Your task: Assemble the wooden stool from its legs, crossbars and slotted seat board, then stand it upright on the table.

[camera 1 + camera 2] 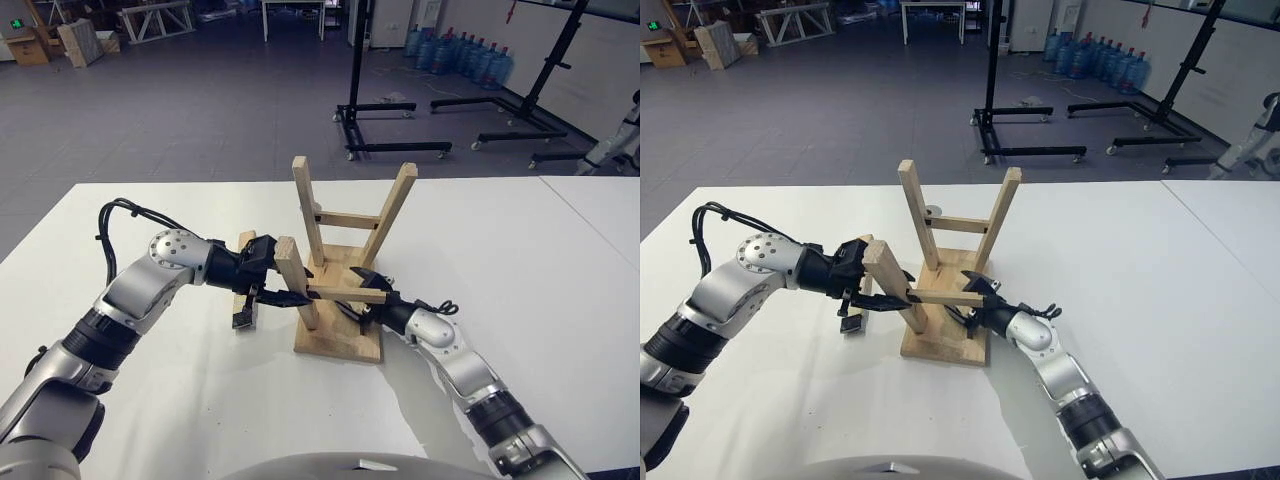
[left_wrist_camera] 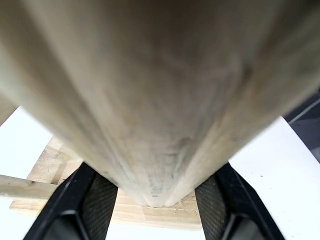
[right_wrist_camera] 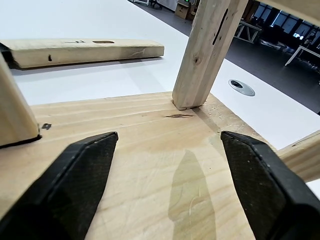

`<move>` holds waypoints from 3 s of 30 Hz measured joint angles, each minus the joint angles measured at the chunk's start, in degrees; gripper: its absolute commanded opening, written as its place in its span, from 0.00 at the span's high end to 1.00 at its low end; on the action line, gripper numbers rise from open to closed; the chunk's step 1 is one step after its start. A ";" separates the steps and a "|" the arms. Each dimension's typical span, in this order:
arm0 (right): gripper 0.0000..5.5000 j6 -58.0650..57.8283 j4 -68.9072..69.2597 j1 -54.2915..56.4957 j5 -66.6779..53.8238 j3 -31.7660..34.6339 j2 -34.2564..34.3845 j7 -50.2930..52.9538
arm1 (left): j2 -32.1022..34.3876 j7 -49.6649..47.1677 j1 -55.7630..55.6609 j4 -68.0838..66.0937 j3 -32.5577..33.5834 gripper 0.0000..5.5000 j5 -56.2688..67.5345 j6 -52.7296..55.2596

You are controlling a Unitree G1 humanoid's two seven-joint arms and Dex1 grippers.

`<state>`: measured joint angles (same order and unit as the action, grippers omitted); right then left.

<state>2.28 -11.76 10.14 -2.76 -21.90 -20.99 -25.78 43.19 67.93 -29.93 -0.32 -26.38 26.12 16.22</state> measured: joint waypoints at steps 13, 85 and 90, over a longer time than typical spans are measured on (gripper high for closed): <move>0.31 -0.94 1.16 -0.07 1.66 -0.53 1.09 2.28 | -1.17 -8.33 9.46 -5.31 -0.26 0.29 -12.73 9.57; 0.31 -13.95 21.83 -15.55 -10.45 20.84 -3.31 -6.79 | -21.85 -47.11 20.47 -11.28 26.55 0.63 -21.21 2.85; 0.31 -18.15 25.06 -12.19 -22.73 27.77 -3.60 -10.83 | -23.66 -46.75 19.65 -6.74 32.40 0.63 -16.03 -7.75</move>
<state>-15.87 13.30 -2.05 -25.50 5.87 -24.59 -36.62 19.53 21.18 -10.28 -7.06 6.02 10.09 8.46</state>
